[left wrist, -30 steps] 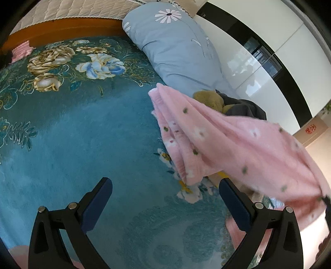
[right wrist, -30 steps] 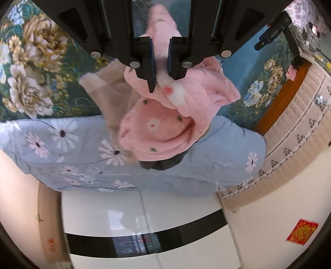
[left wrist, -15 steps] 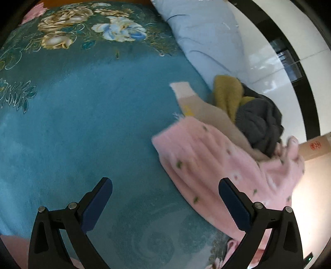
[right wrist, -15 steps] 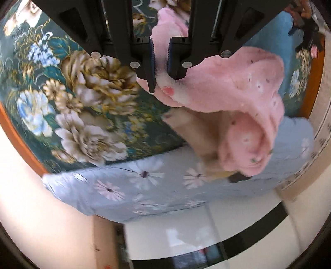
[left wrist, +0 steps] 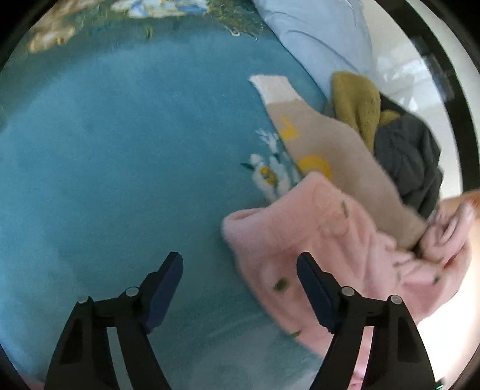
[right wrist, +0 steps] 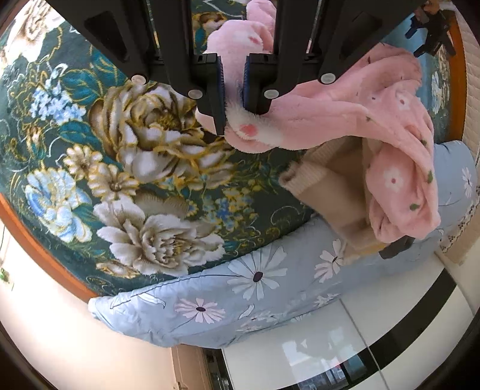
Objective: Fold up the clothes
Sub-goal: 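Grasp the pink pants waistband with the right gripper and lift it, then grasp the pants waistband with the left gripper while the right gripper holds the other end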
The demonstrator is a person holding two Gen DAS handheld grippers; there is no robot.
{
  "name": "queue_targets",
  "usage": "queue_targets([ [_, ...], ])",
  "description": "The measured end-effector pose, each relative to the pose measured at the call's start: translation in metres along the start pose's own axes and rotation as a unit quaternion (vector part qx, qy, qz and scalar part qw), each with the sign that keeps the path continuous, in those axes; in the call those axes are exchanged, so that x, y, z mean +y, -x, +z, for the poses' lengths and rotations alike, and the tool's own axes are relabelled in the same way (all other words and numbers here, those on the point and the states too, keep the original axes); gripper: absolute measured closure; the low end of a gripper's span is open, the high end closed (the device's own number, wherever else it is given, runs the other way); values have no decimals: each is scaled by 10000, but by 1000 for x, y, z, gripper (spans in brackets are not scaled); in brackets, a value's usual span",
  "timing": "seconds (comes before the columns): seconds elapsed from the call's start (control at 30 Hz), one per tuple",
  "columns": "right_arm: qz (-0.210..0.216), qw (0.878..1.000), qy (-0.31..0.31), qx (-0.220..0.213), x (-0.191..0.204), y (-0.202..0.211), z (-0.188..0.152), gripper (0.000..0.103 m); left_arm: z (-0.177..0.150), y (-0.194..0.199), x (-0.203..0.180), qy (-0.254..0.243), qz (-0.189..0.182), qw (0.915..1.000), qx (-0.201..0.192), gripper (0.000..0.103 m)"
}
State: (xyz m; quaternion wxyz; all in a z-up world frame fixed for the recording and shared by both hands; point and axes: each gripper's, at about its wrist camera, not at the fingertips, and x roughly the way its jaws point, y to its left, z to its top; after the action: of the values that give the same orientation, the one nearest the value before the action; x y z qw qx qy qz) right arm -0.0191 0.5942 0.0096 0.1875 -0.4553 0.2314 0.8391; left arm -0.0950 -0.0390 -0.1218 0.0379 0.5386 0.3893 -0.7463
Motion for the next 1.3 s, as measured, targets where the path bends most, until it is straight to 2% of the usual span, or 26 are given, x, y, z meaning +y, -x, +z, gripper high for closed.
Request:
queue_targets([
  [0.03, -18, 10000, 10, 14, 0, -1, 0, 93, 1, -5, 0, 44, 2, 10000, 19, 25],
  [0.1, -49, 10000, 9, 49, 0, -2, -2, 93, 1, -14, 0, 90, 54, 9999, 84, 31],
  [0.13, -46, 10000, -19, 74, 0, -2, -2, 93, 1, -18, 0, 119, 55, 9998, 157, 40],
  [0.17, -37, 9999, -48, 91, 0, -2, -3, 93, 1, -21, 3, 251, -62, 9995, 201, 48],
  [0.2, -27, 9999, -74, 105, -1, -2, -4, 93, 1, -23, 5, 383, -180, 9988, 245, 52],
  [0.27, -16, 9999, -95, 126, 0, -2, -5, 93, 2, -27, 10, 700, -412, 9962, 301, 69],
  [0.3, -7, 9999, -99, 131, 0, 0, -7, 93, 3, -27, 10, 739, -393, 9961, 289, 73],
  [0.33, 4, 9999, -104, 135, 1, 1, -9, 93, 3, -27, 9, 770, -371, 9960, 276, 83],
  [0.37, 17, 9998, -109, 134, 2, 3, -10, 93, 3, -25, 6, 695, -329, 9967, 259, 88],
  [0.53, 176, 9997, -143, 76, 5, 17, -18, 93, 4, 3, -1, 392, -247, 9989, 17, 92],
  [0.73, 559, 9984, 20, 52, 23, 35, -30, 93, 5, 61, 20, 432, -76, 9976, -535, 93],
  [0.83, 899, 9956, 261, 62, 43, 45, -40, 92, 11, 98, 35, 563, 41, 9944, -888, 93],
  [0.93, 1206, 9910, 564, 120, 66, 52, -51, 93, 9, 144, 62, 705, 223, 9883, -1335, 94],
  [1.03, 1549, 9828, 967, 282, 94, 57, -64, 93, 5, 185, 83, 778, 570, 9782, -1842, 94],
  [1.17, 2057, 9667, 1410, 581, 130, 62, -82, 92, 0, 239, 126, 1356, 957, 9572, -2370, 94],
  [1.23, 2227, 9574, 1697, 712, 149, 63, -91, 92, 4, 249, 142, 1529, 1092, 9497, -2506, 94],
  [1.3, 2169, 9526, 1942, 882, 161, 55, -99, 93, 5, 252, 155, 1520, 1190, 9501, -2449, 94],
])
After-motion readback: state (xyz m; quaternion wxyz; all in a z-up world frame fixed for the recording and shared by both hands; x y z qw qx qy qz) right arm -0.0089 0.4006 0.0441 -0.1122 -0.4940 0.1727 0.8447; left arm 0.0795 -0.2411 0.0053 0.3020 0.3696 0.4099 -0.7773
